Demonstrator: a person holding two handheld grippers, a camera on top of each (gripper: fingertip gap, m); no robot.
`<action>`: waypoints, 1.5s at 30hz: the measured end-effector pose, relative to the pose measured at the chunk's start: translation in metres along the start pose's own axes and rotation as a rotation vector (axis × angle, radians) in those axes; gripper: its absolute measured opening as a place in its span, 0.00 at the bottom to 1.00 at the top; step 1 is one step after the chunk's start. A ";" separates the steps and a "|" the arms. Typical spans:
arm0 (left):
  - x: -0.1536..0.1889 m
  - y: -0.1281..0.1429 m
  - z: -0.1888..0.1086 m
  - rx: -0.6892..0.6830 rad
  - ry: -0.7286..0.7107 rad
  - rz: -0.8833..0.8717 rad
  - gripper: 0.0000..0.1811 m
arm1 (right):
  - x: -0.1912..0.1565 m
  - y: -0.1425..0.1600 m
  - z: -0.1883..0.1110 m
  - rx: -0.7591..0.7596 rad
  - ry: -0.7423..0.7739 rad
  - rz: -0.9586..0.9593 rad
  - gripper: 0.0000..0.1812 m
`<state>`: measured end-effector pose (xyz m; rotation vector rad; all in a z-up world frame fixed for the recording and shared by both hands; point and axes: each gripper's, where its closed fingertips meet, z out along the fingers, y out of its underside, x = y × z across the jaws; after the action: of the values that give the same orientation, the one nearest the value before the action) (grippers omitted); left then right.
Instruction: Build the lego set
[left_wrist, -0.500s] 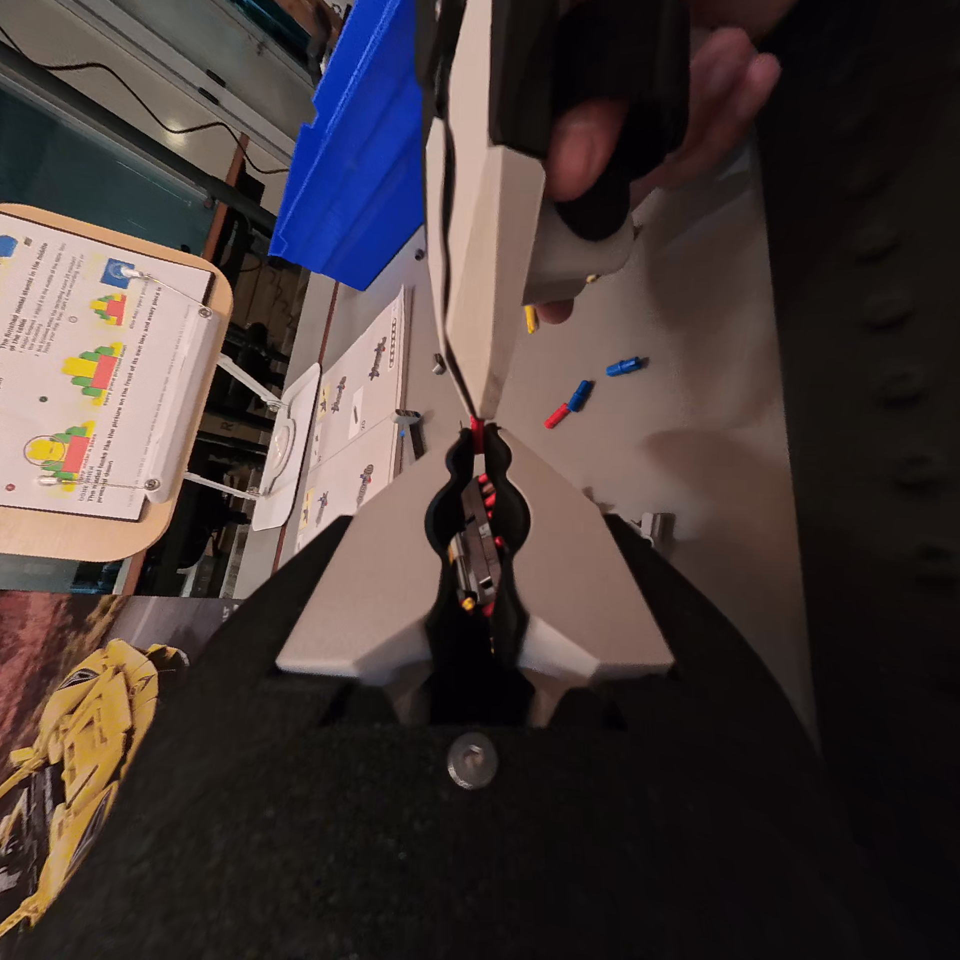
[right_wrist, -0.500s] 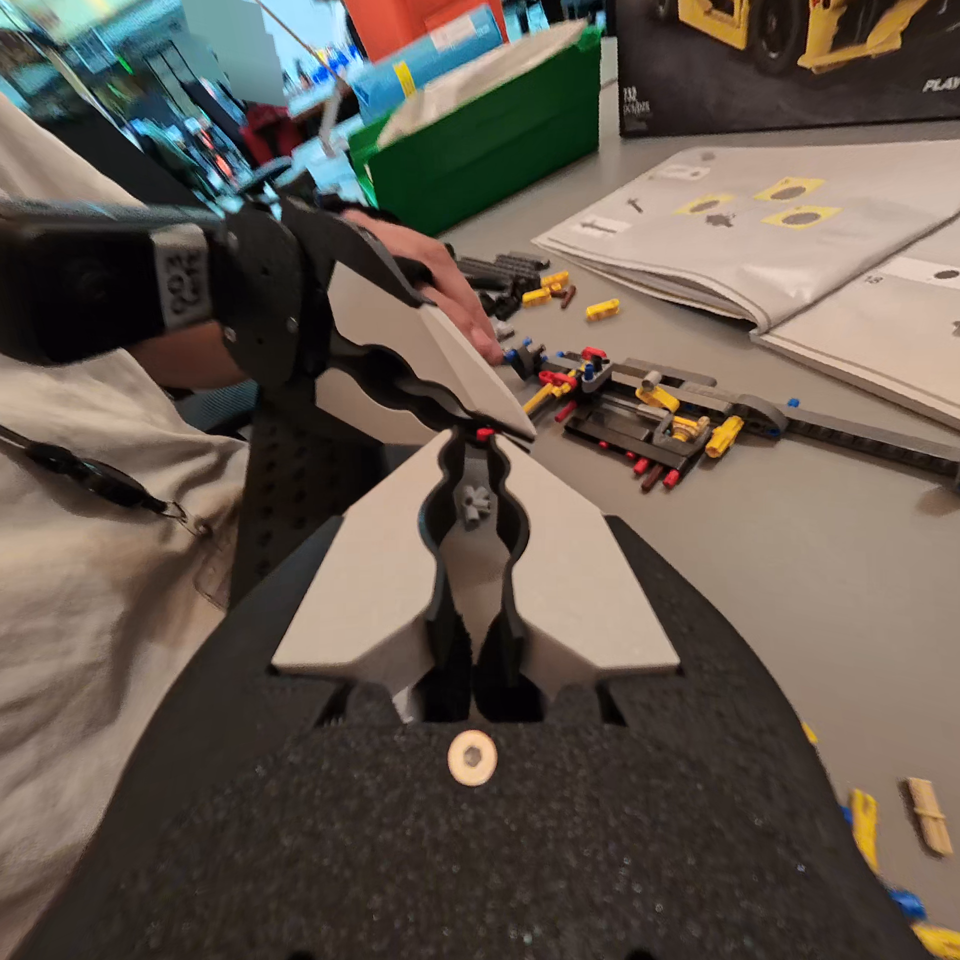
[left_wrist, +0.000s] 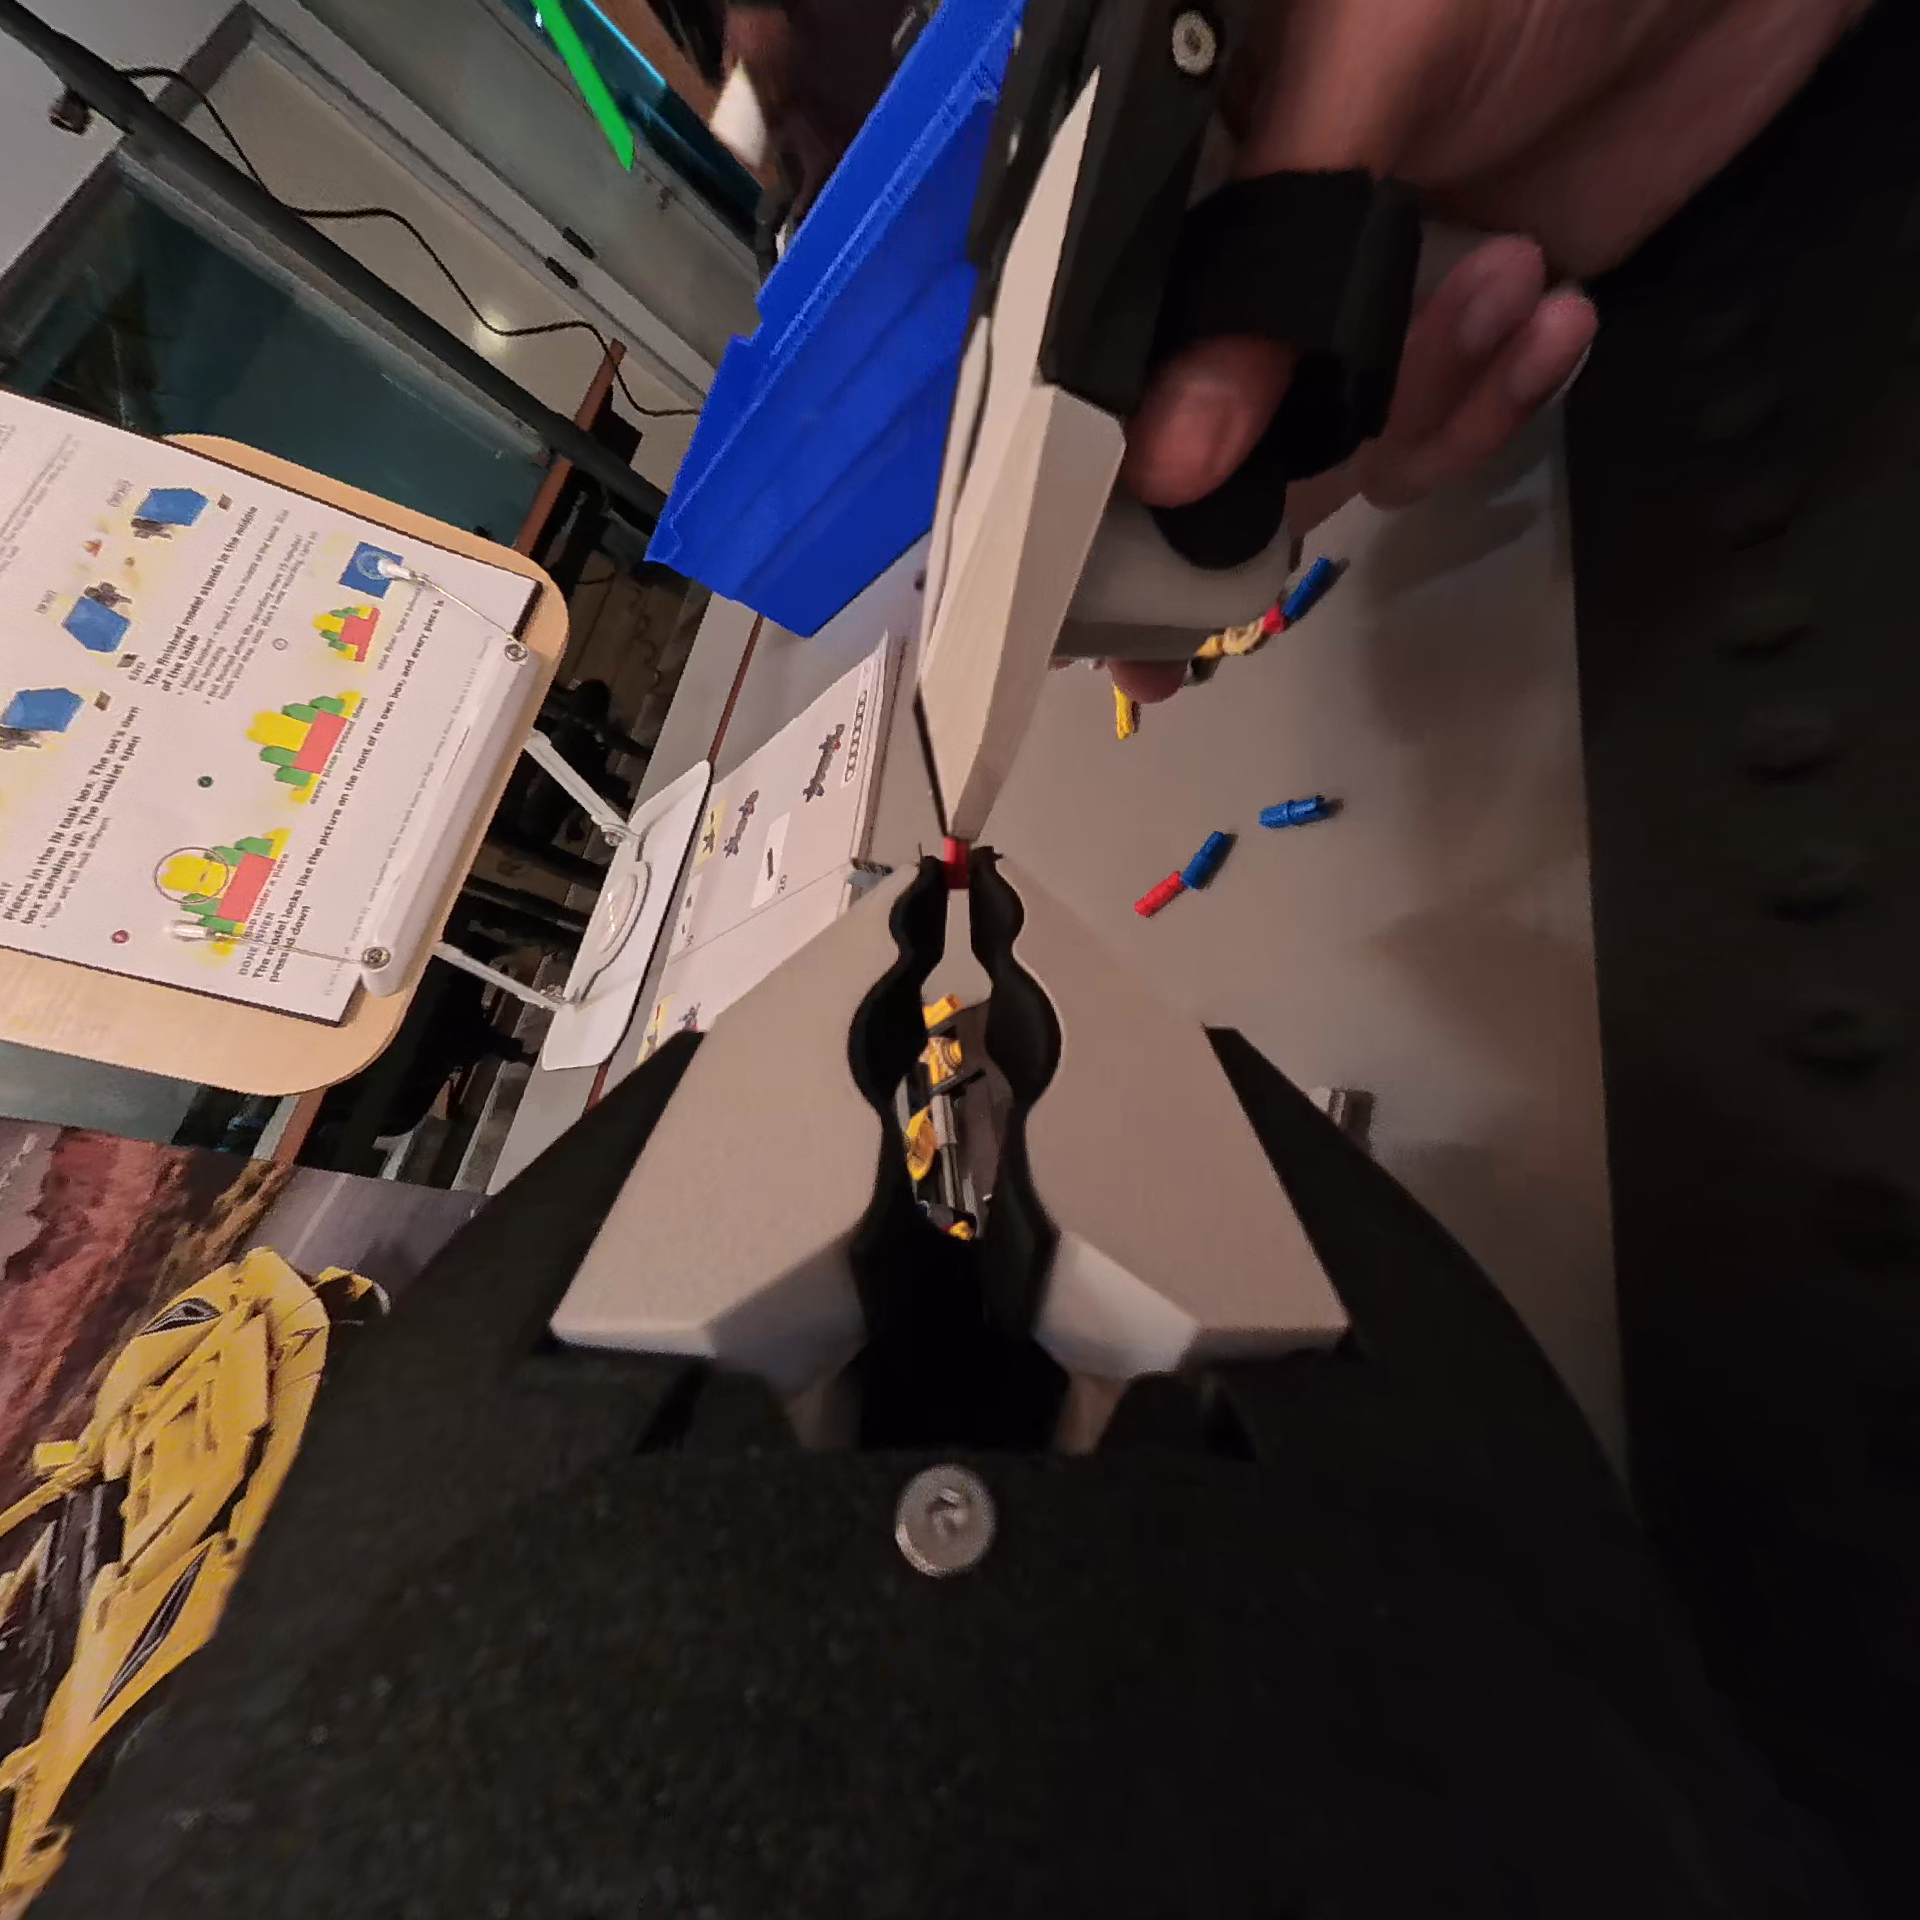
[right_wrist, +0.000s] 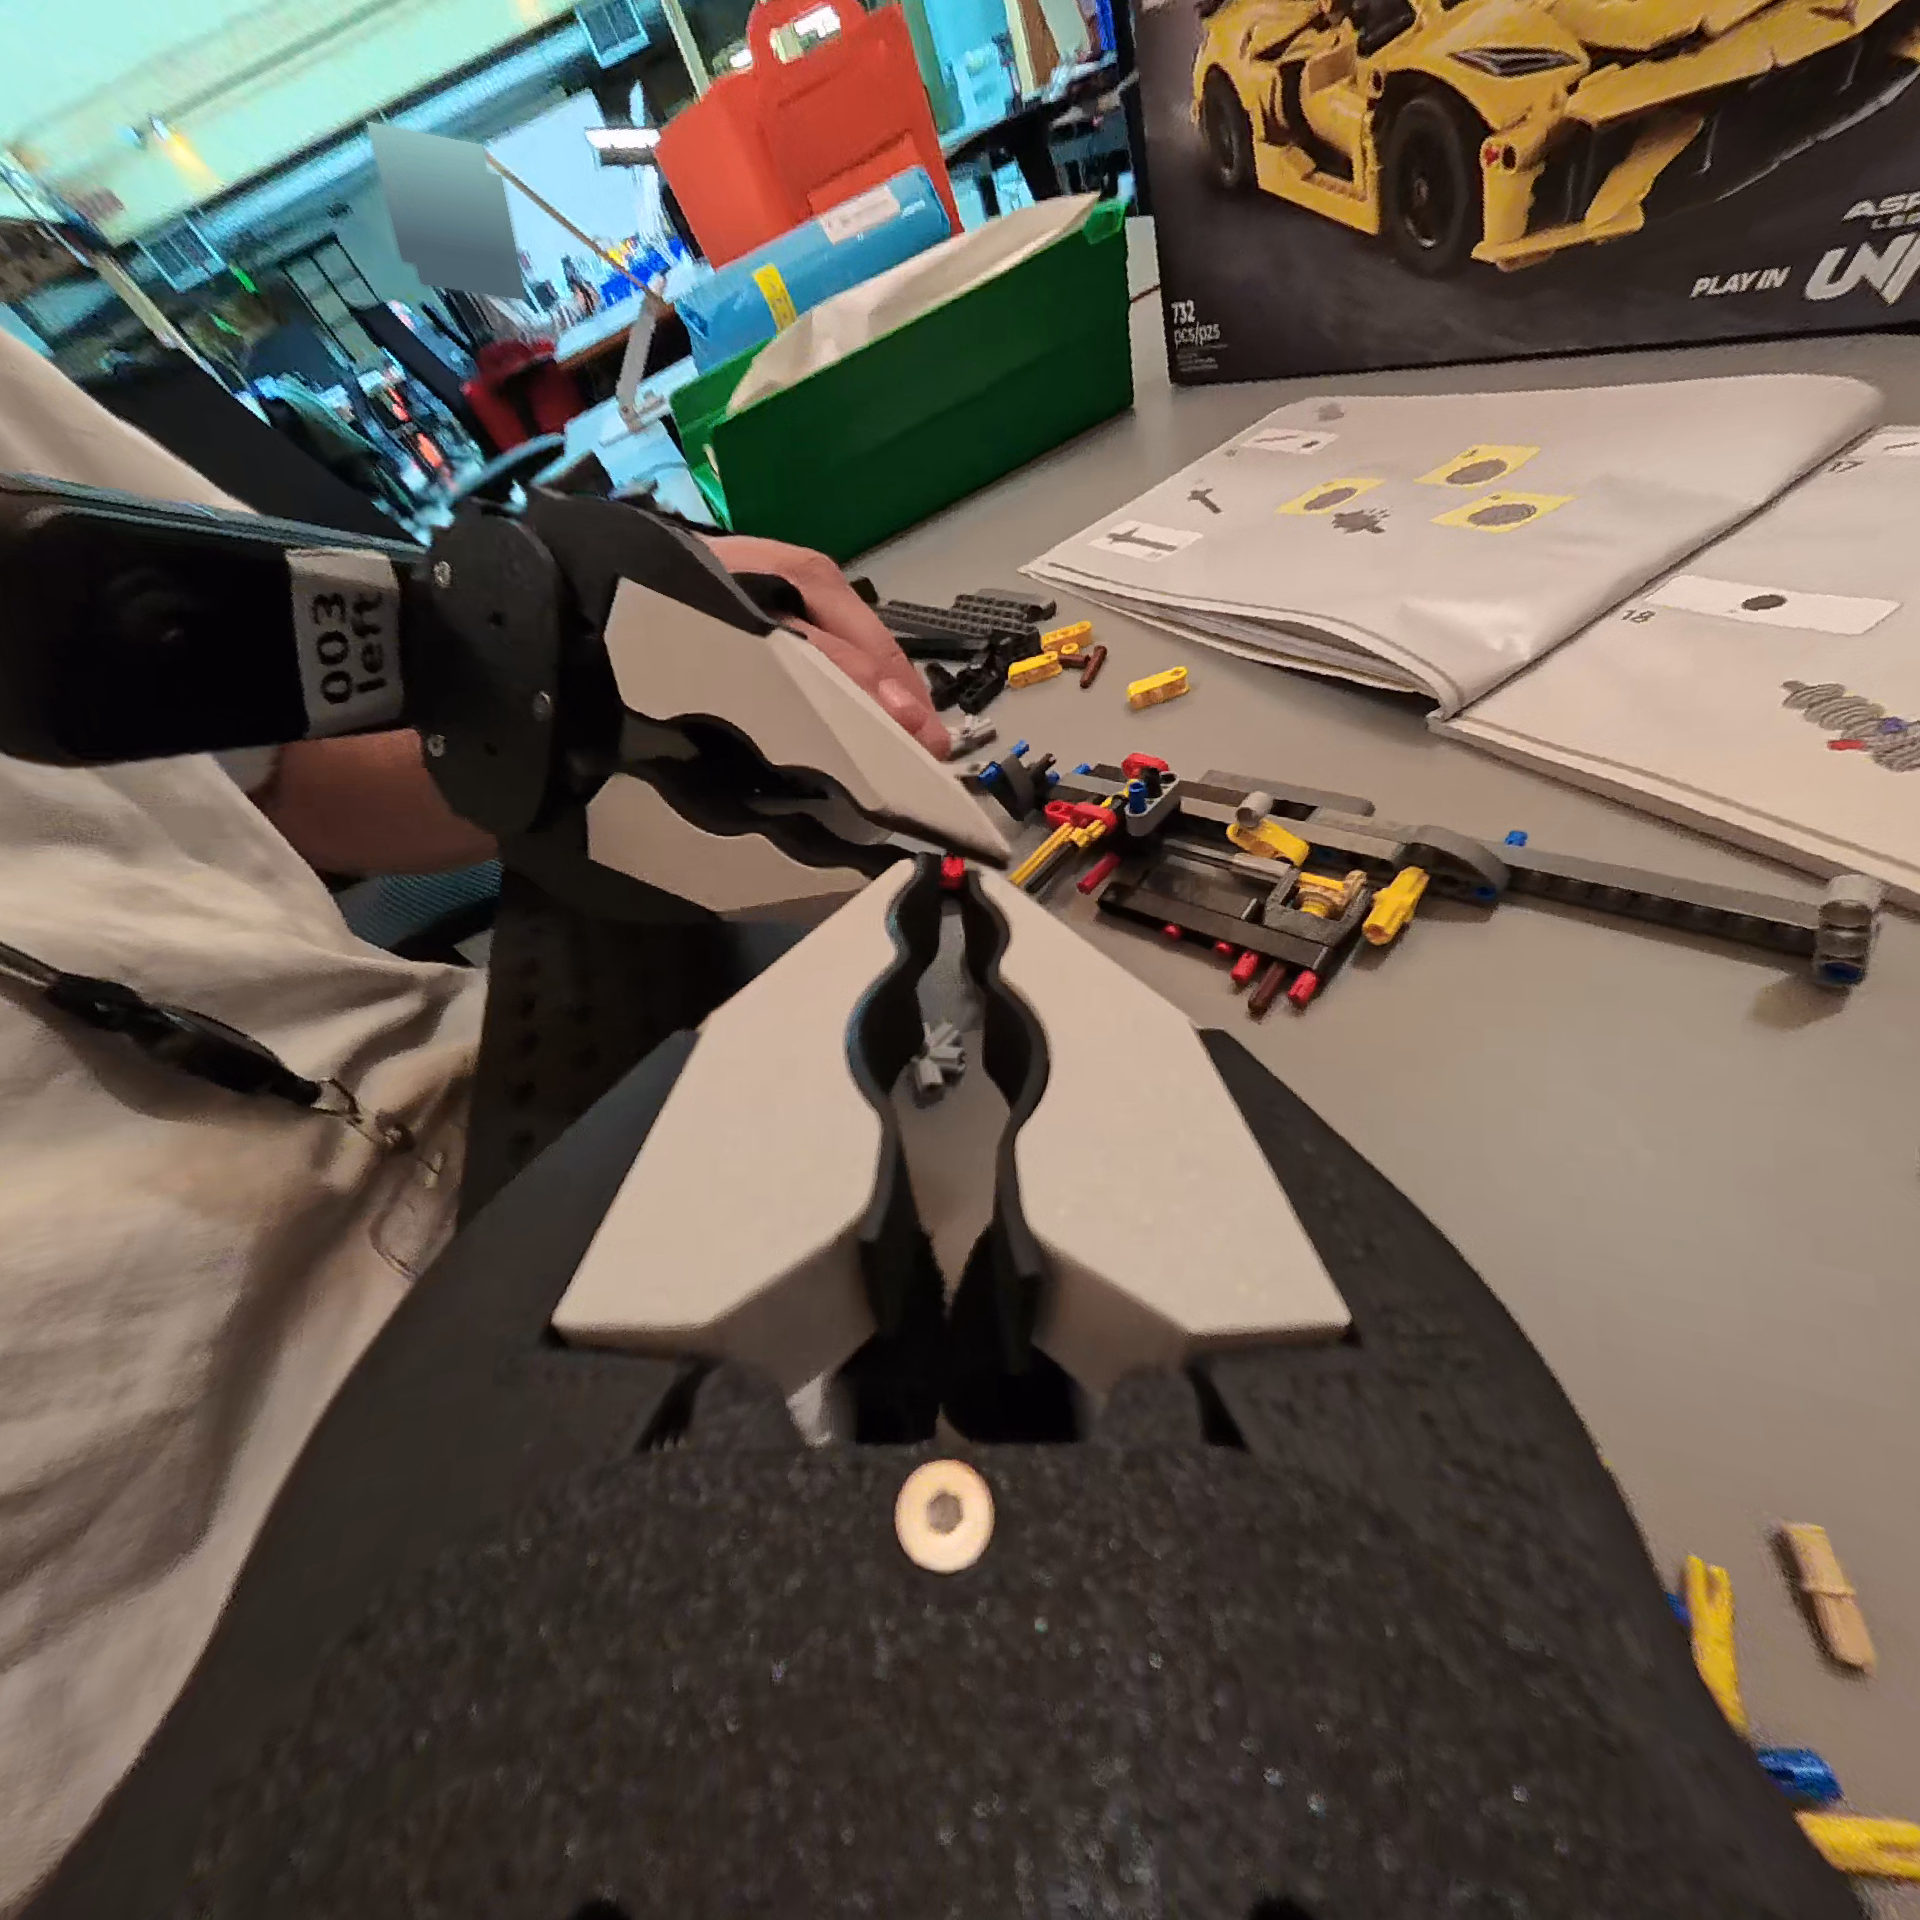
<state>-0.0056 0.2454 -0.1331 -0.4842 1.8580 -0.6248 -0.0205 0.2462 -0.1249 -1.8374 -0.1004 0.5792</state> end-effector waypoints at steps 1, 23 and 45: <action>-0.001 -0.001 -0.002 0.019 0.000 -0.008 0.01 | 0.000 -0.002 -0.001 0.012 -0.015 0.014 0.01; 0.001 0.001 -0.012 0.023 -0.003 0.086 0.01 | -0.006 0.003 0.008 -0.022 -0.060 0.040 0.01; 0.066 0.036 -0.039 -0.243 0.563 -0.363 0.15 | 0.001 -0.003 -0.006 0.081 0.076 -0.162 0.01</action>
<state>-0.0670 0.2418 -0.1922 -0.8877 2.4198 -0.8420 -0.0161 0.2423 -0.1209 -1.7517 -0.1712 0.3943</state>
